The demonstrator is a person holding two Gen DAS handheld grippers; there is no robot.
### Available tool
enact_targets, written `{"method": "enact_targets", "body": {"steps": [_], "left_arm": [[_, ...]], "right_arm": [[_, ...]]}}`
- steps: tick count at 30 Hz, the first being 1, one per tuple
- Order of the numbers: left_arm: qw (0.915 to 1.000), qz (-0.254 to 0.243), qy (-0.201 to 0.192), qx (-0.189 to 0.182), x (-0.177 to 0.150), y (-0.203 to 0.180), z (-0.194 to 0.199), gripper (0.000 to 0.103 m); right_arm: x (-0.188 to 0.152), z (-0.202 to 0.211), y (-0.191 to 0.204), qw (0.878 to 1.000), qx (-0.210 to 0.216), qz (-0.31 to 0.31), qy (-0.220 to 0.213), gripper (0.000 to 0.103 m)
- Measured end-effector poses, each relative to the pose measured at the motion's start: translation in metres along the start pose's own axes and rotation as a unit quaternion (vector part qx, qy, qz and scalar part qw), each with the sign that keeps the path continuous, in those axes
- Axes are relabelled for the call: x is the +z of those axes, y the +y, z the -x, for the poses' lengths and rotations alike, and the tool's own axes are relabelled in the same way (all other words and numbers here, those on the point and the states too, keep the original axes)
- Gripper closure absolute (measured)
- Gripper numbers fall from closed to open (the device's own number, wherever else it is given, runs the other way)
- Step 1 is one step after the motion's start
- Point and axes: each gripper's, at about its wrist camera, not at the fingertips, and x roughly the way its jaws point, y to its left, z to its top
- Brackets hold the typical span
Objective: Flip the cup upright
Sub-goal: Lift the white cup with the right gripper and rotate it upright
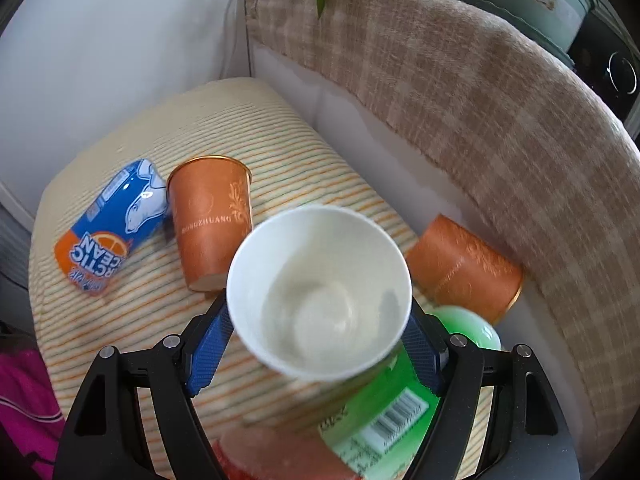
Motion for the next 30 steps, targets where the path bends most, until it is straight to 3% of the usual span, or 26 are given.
{"method": "enact_targets", "body": {"steps": [13,22,26,30], "left_arm": [[0.9999,-0.009,-0.009,-0.01,0.003,-0.005,0.0,0.0],[0.9997,-0.01,-0.017,-0.017,0.004,-0.006,0.006,0.0],[0.9994,-0.012,-0.02,-0.026,0.001,-0.009,0.011,0.0],[0.9992,-0.013,-0.02,-0.032,-0.003,-0.011,0.014,0.0]], "right_arm": [[0.004,0.005,0.007,1.0,0.013,-0.002,-0.005,0.029],[-0.01,0.061,0.04,0.99,0.133,-0.031,-0.035,0.029],[-0.028,0.067,0.064,0.979,0.192,-0.061,-0.014,0.029],[-0.053,0.059,0.081,0.957,0.264,-0.115,0.025,0.029]]}}
